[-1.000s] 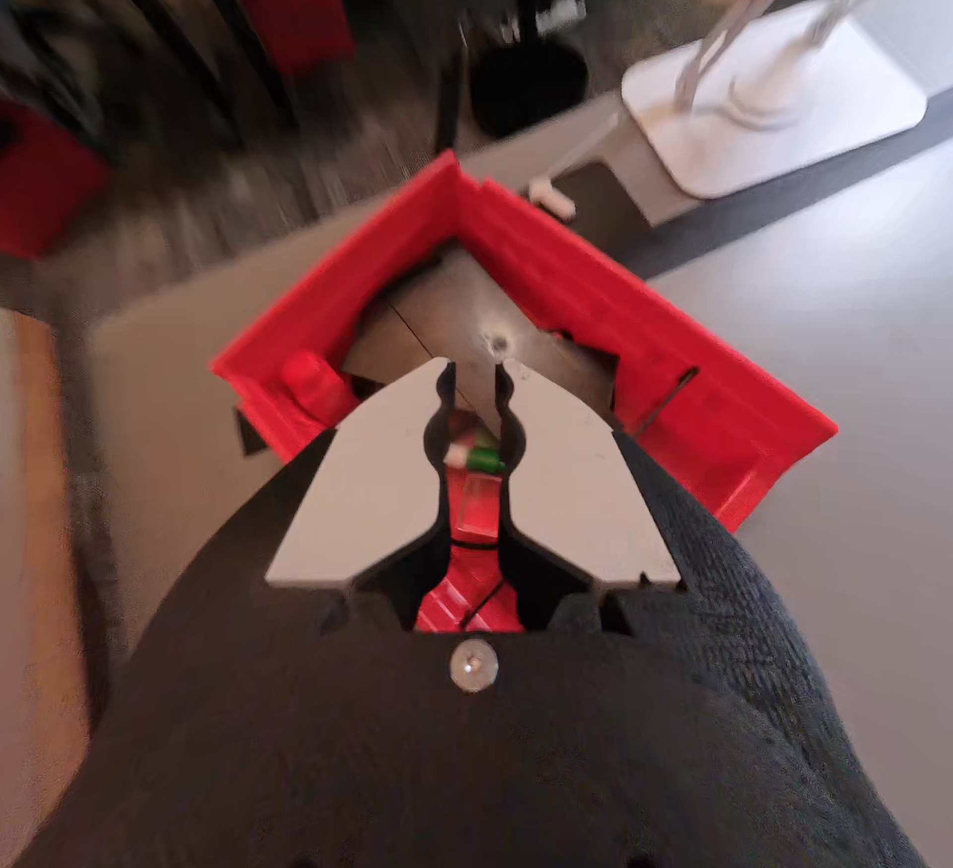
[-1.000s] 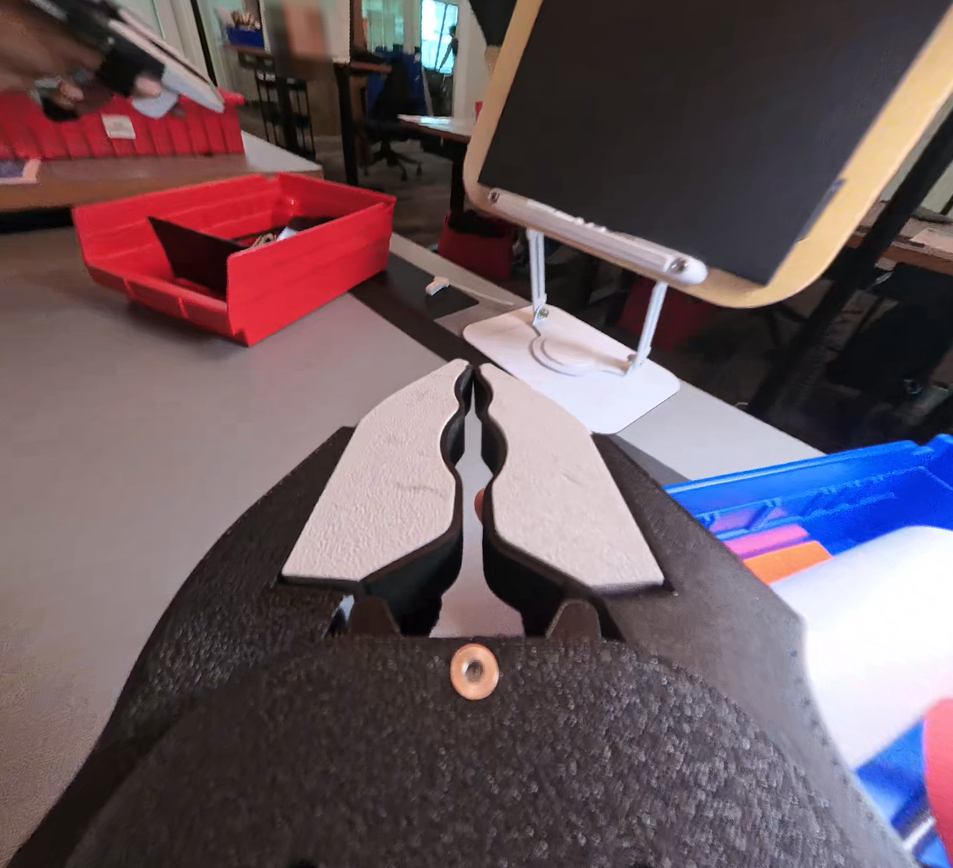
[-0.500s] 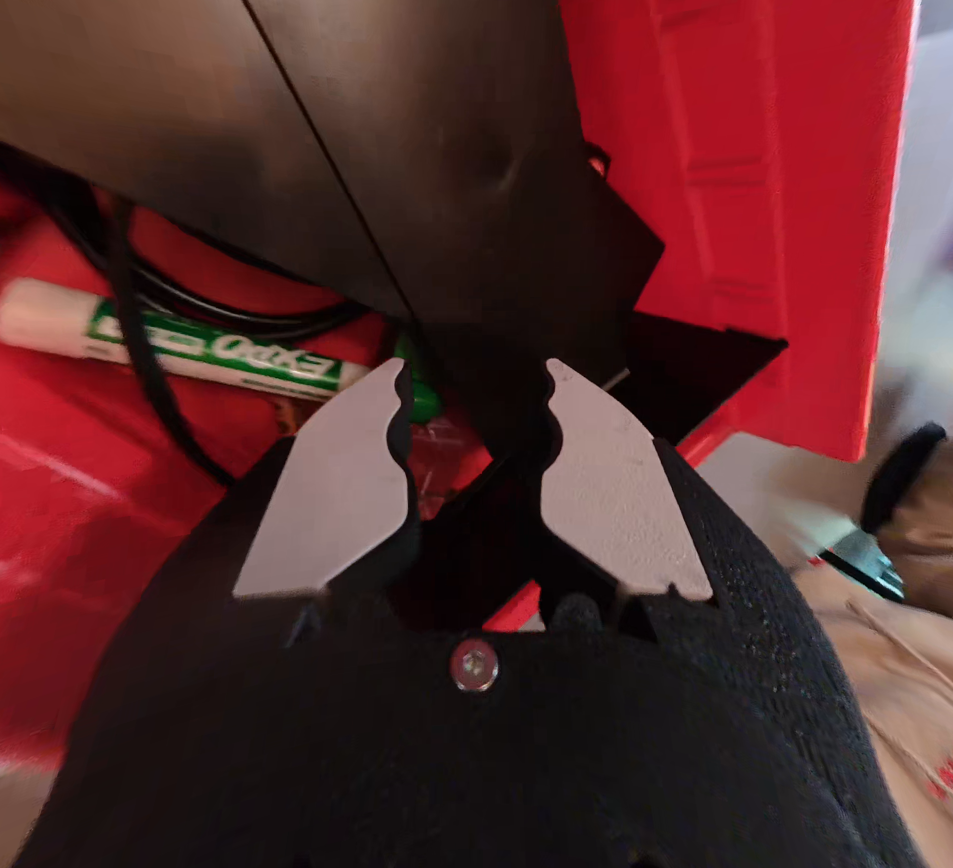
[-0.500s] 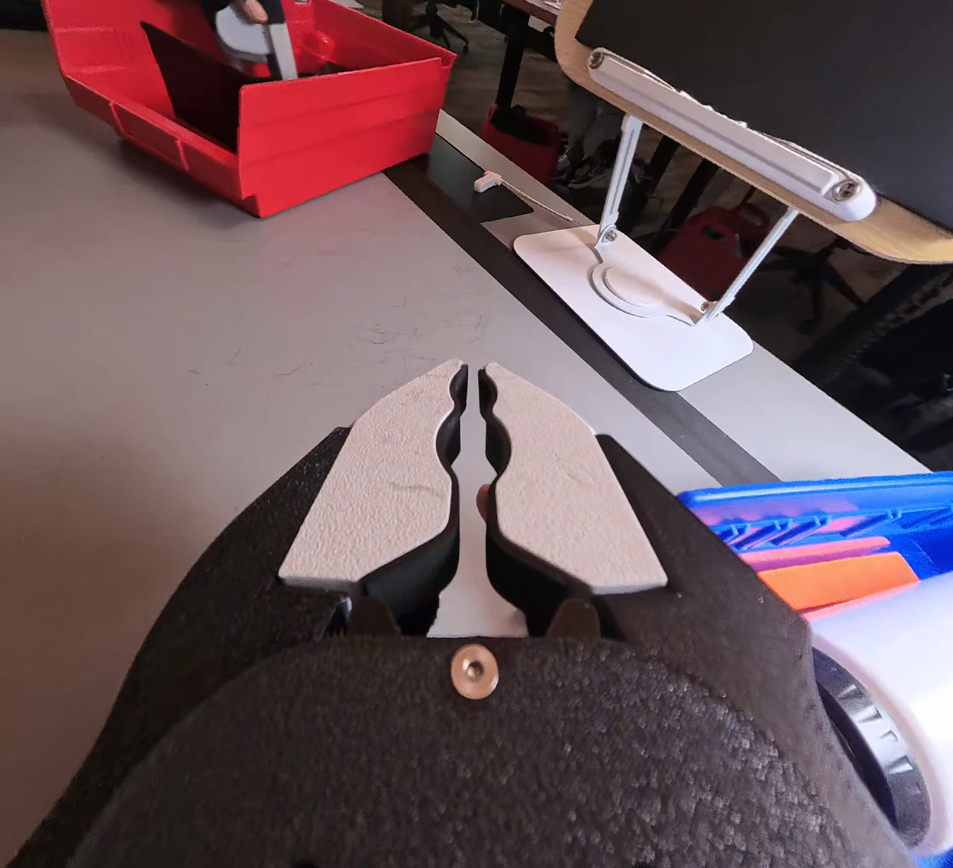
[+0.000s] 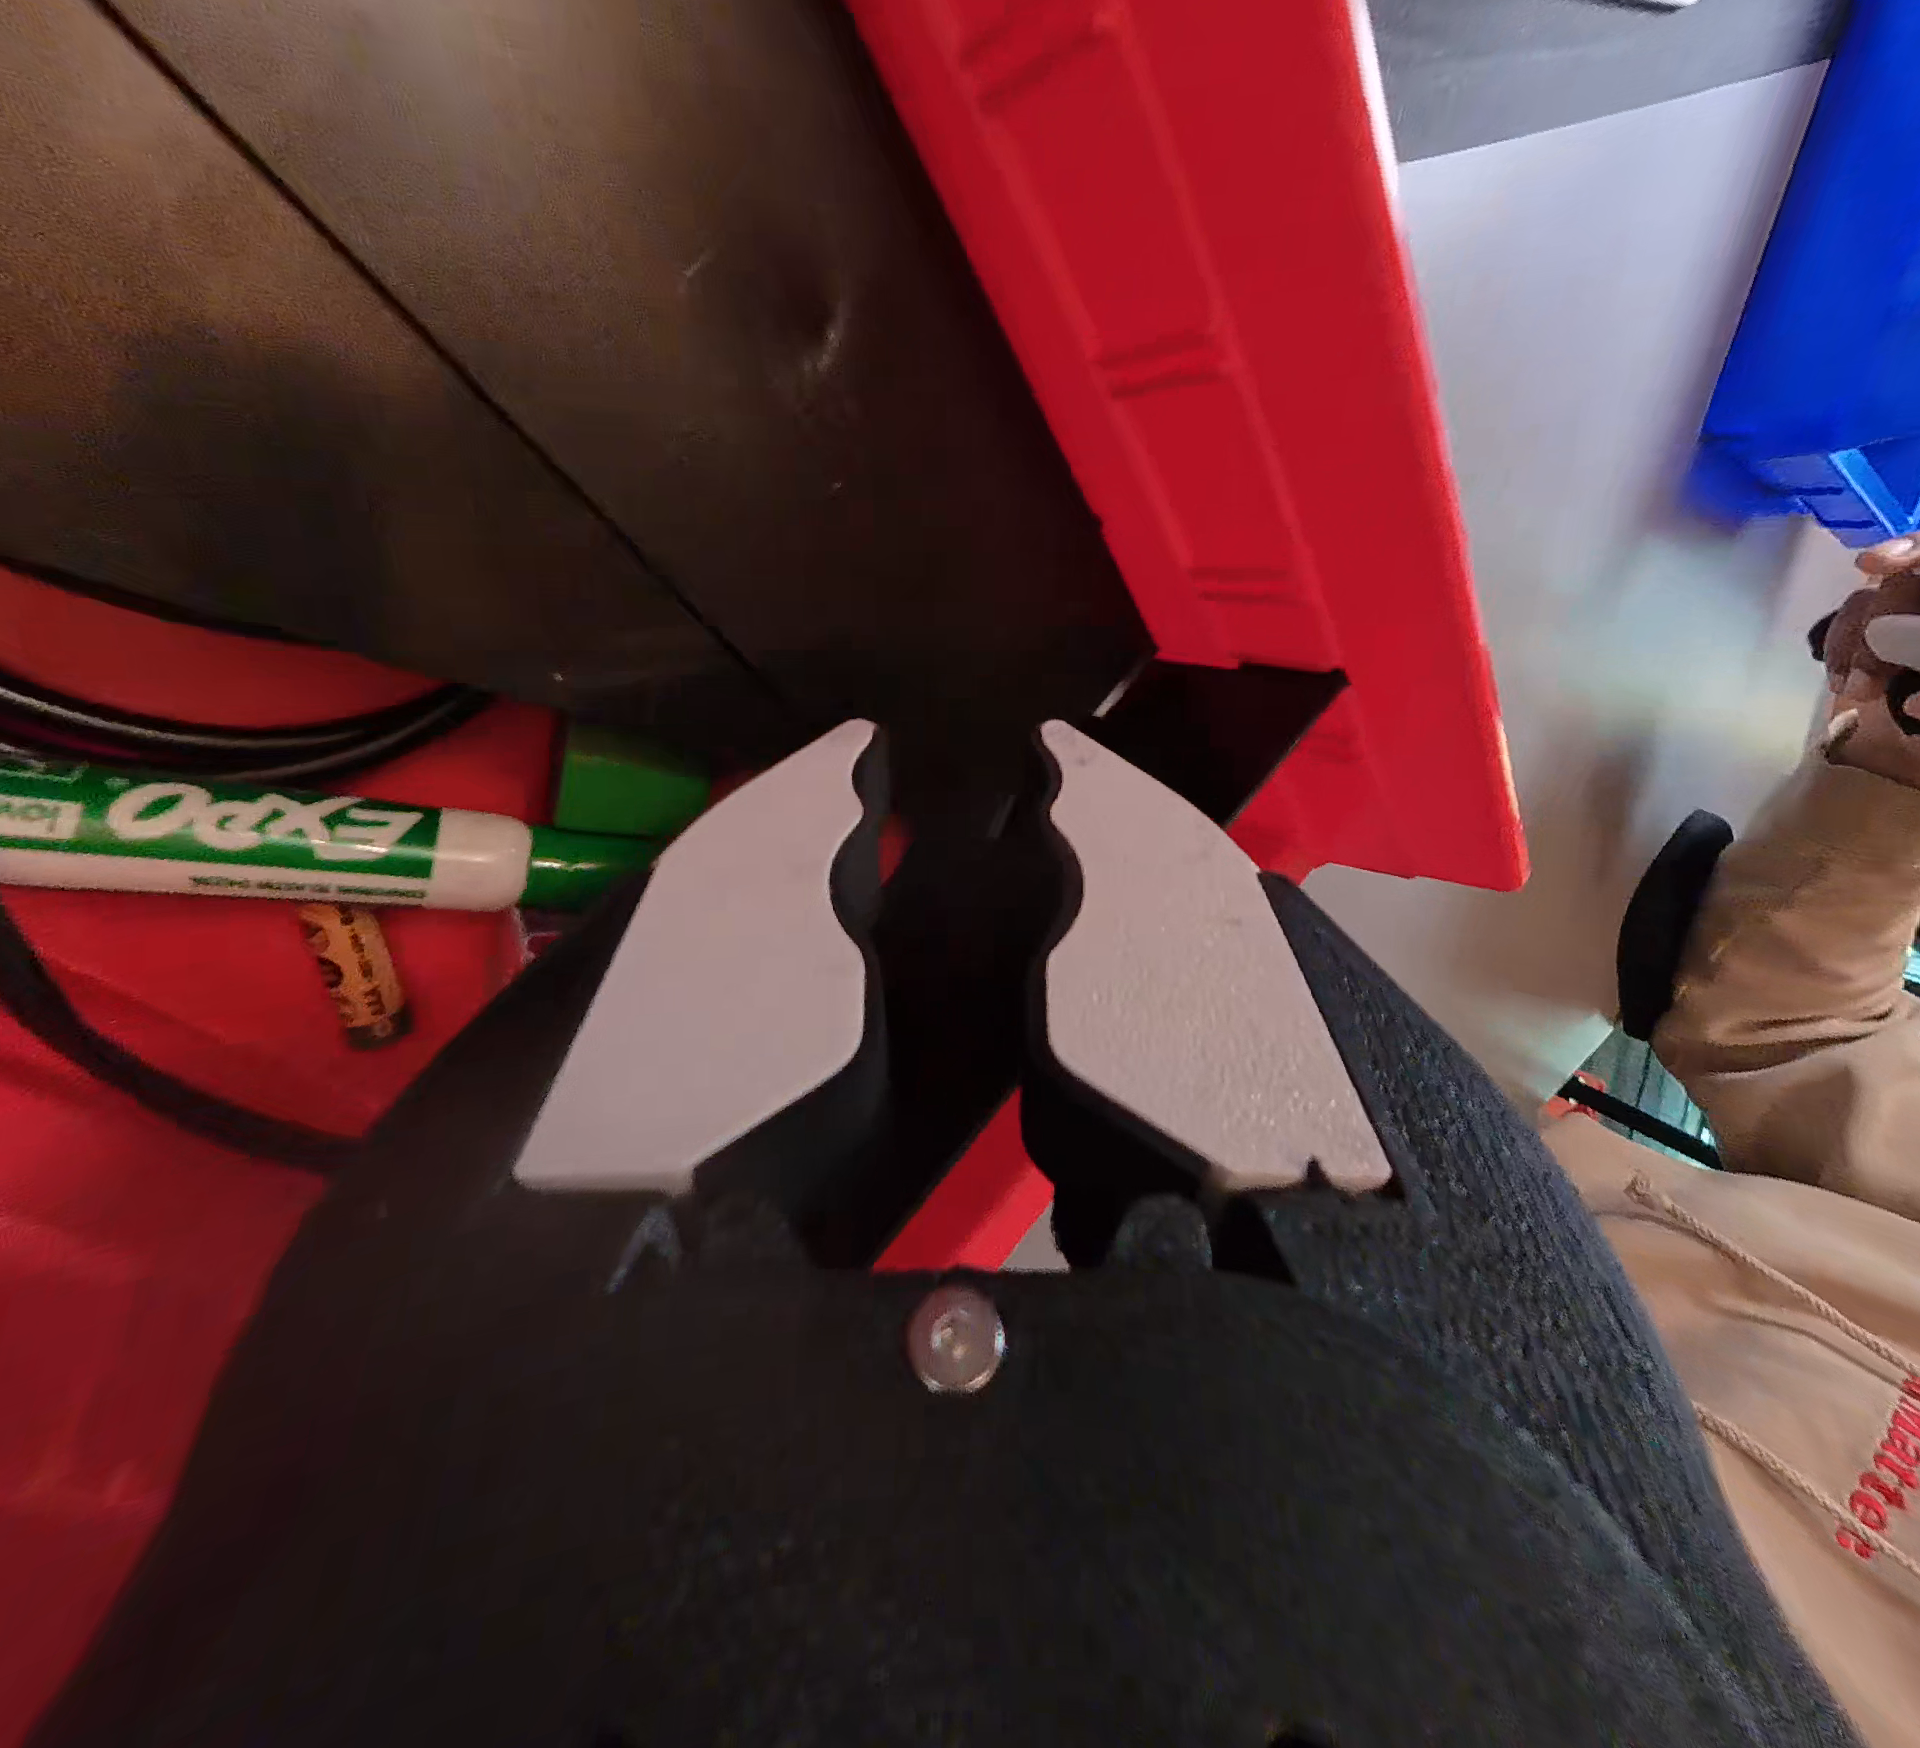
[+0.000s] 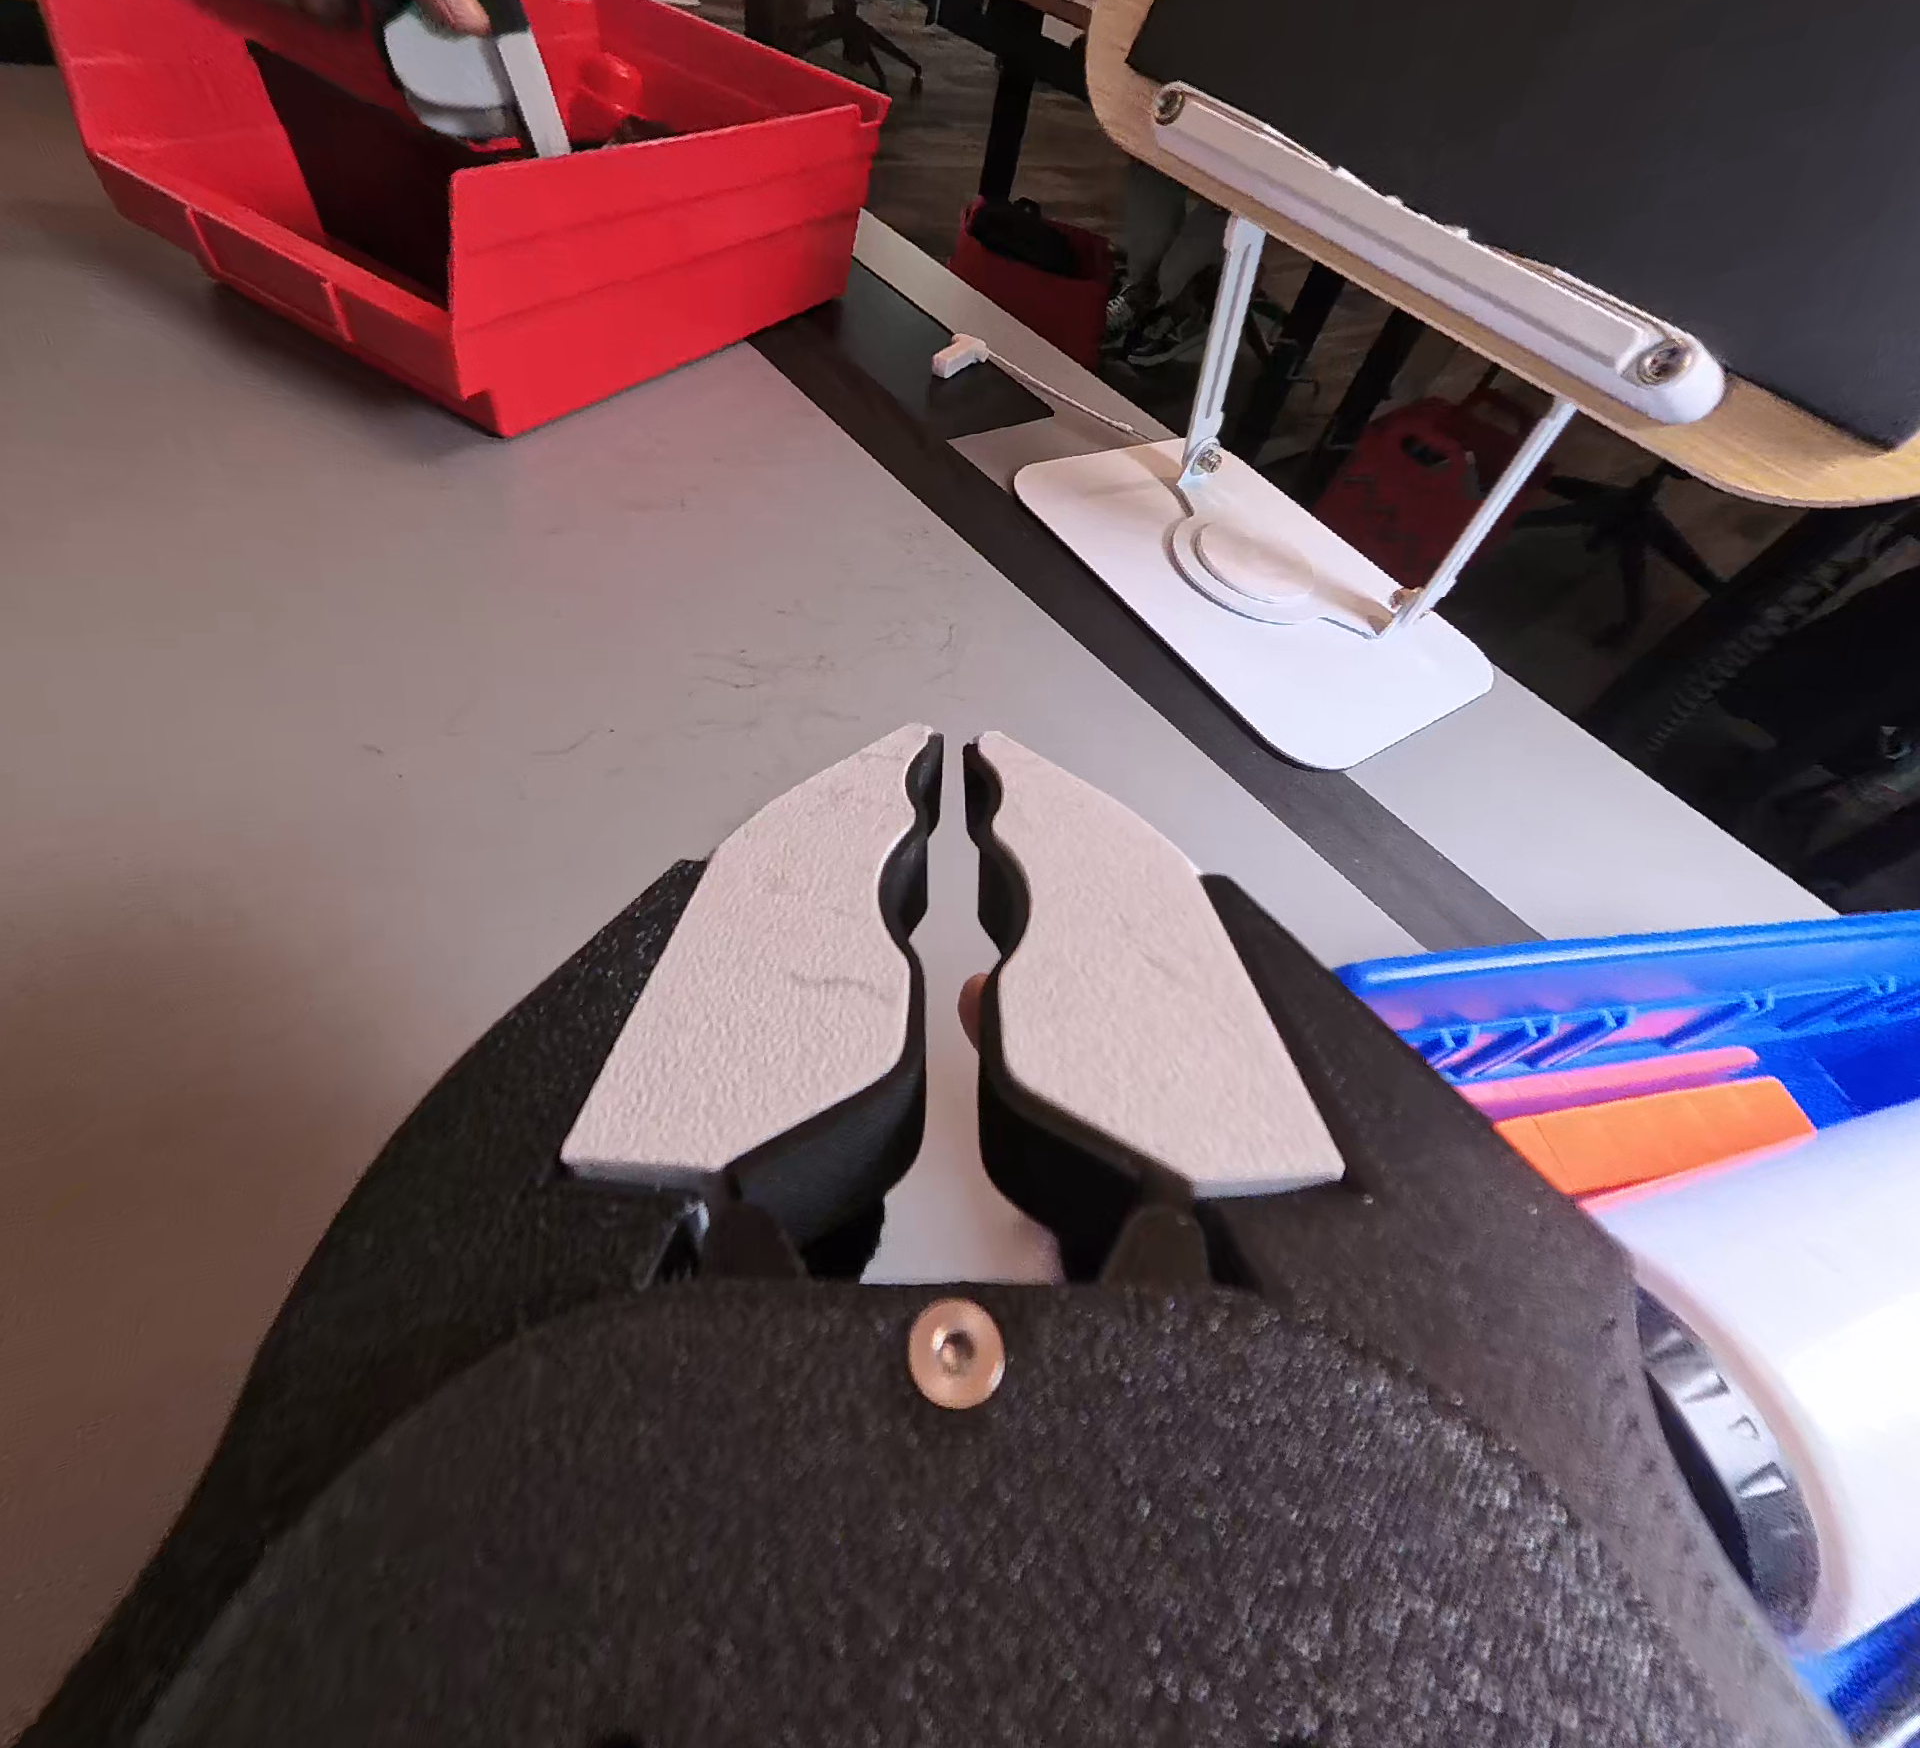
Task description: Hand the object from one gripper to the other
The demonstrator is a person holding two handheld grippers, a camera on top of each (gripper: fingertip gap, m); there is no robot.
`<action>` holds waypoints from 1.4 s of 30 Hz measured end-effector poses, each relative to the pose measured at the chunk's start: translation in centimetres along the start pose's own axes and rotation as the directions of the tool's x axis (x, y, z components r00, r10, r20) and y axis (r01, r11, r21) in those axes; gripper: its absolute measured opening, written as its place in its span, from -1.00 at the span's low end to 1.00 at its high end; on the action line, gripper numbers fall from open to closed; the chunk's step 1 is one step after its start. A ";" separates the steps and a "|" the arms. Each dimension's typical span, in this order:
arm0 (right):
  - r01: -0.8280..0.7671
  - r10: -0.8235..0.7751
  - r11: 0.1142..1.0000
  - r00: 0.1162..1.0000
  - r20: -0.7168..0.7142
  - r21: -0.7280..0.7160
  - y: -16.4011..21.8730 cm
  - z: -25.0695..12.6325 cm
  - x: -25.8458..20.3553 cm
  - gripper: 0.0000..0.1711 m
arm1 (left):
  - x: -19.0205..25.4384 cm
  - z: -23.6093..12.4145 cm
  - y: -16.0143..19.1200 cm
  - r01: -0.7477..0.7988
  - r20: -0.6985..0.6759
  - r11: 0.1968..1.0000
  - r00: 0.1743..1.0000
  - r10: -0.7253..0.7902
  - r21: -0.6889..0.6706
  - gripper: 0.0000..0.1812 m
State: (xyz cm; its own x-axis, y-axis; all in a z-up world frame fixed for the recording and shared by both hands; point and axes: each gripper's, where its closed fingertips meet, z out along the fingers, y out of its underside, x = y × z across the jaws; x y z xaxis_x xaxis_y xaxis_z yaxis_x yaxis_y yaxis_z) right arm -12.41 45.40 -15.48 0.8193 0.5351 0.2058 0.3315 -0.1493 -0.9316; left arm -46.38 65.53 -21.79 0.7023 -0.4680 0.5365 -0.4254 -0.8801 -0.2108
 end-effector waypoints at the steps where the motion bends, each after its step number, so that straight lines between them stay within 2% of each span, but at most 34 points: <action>1: 0.012 -0.012 1.000 1.000 -0.004 -0.004 0.0 -0.1 0.0 -0.96 | 0.0 -0.2 -0.2 0.000 0.005 1.000 1.000 0.000 0.014 -0.72; 8: -0.017 0.017 1.000 1.000 0.003 0.016 -0.4 -0.3 0.3 -0.96 | -2.0 -0.8 -1.1 0.052 0.094 0.995 0.994 -0.061 0.090 -0.61; 10: -0.010 0.010 1.000 1.000 0.003 0.007 -0.2 -0.3 0.3 -0.96 | -2.3 -0.5 -1.5 0.072 0.084 0.990 0.993 -0.082 0.121 -0.66; 17: -0.002 0.002 1.000 1.000 0.008 -0.012 0.2 -0.1 0.1 -0.96 | -1.8 -0.1 -2.5 0.126 -0.022 0.973 0.992 -0.124 0.192 -0.70; 20: -0.017 0.017 1.000 1.000 0.019 -0.006 0.2 0.0 0.0 -0.96 | -1.3 -0.3 -2.7 0.160 -0.111 0.962 0.984 -0.138 0.221 -0.55; 22: -0.026 0.026 1.000 0.999 0.028 -0.003 0.2 0.1 -0.2 -0.96 | -1.0 -0.4 -2.7 0.159 -0.141 0.959 0.982 -0.128 0.236 -0.53; 23: -0.030 0.030 1.000 0.999 0.031 -0.003 0.2 0.1 -0.2 -0.96 | -0.4 -0.5 -2.9 0.153 -0.185 0.957 0.977 -0.109 0.245 -0.63; 25: -0.035 0.035 0.999 0.999 0.037 -0.005 0.3 0.2 -0.3 -0.96 | 2.9 -0.7 -3.3 0.130 -0.353 0.960 0.935 -0.036 0.248 -0.66; 29: -0.028 0.029 0.999 0.999 0.034 -0.020 0.7 0.3 -0.4 -0.96 | 3.7 0.4 -4.3 0.019 -0.232 0.965 0.972 0.044 0.263 -0.68; 30: -0.023 0.024 0.999 0.999 0.032 -0.024 0.7 0.3 -0.3 -0.96 | 3.0 0.3 -4.9 0.007 -0.167 0.960 0.985 0.041 0.279 -0.67; 33: -0.018 0.019 0.999 1.000 0.025 -0.028 0.8 0.2 -0.1 -0.95 | -1.3 -0.8 -6.1 -0.092 0.173 0.955 0.984 0.043 0.284 -0.63; 35: -0.029 0.029 0.999 0.999 0.027 -0.026 0.9 0.1 0.1 -0.95 | -3.3 -1.6 -6.7 -0.087 0.285 0.955 0.958 0.002 0.284 -0.58; 38: -0.032 0.033 0.999 0.999 0.027 -0.033 1.2 0.2 0.1 -0.95 | -4.5 -1.7 -7.1 0.022 0.253 0.957 0.962 -0.098 0.290 -0.48; 42: -0.025 0.027 0.998 0.999 0.029 -0.050 1.6 0.3 0.1 -0.95 | -5.1 -1.2 -8.4 0.096 0.189 0.941 0.968 -0.164 0.326 -0.49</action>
State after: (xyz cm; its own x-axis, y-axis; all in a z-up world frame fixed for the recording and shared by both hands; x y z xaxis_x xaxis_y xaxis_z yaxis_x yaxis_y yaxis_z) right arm -11.93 45.51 -17.04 0.8138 0.5550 0.1721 0.3339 -0.2042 -0.9202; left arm -47.09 75.39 -21.82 0.8577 -0.3239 0.3993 -0.1469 -0.8986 -0.4134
